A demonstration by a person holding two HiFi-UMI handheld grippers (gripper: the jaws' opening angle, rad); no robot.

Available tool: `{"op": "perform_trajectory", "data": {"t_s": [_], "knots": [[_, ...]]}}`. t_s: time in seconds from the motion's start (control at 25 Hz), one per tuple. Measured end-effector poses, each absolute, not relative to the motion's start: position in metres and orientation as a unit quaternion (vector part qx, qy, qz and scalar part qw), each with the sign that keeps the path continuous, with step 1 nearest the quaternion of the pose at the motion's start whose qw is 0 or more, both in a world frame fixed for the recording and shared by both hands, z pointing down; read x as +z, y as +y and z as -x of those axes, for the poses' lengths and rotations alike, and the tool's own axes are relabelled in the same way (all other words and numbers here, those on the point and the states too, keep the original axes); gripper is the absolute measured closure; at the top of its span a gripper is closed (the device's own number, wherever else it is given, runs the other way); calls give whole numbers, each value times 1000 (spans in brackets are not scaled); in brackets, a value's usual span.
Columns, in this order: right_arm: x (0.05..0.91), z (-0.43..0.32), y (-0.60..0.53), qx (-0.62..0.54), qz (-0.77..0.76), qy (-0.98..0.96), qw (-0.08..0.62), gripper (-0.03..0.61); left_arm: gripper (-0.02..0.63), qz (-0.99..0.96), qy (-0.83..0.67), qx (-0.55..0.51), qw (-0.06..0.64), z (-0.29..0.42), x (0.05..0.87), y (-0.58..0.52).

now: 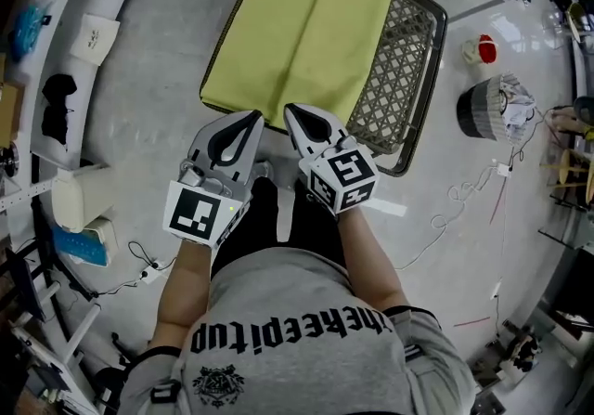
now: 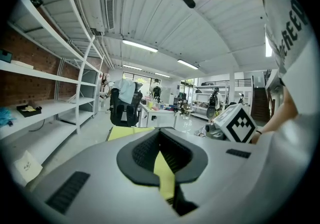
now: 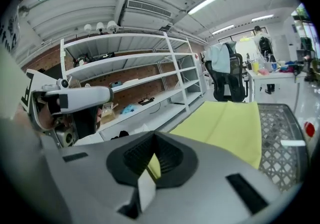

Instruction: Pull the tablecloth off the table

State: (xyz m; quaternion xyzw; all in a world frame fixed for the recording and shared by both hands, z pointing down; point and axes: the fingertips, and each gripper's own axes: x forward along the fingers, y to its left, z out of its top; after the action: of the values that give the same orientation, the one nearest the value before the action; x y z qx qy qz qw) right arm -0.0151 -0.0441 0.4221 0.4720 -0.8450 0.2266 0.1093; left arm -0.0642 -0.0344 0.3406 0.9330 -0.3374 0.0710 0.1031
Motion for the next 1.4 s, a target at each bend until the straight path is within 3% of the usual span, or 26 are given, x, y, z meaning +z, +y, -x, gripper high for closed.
{"op": "perform_trajectory", "data": {"t_s": [0.8,1.4], "knots": [[389,97,-60,179,-420,-882,111,568,600,-898,-424,64,102,167,348,-39],[388,107,-103,180,-343,-914,123,568,600,-866,-484,69,106,161,346,-79]]}}
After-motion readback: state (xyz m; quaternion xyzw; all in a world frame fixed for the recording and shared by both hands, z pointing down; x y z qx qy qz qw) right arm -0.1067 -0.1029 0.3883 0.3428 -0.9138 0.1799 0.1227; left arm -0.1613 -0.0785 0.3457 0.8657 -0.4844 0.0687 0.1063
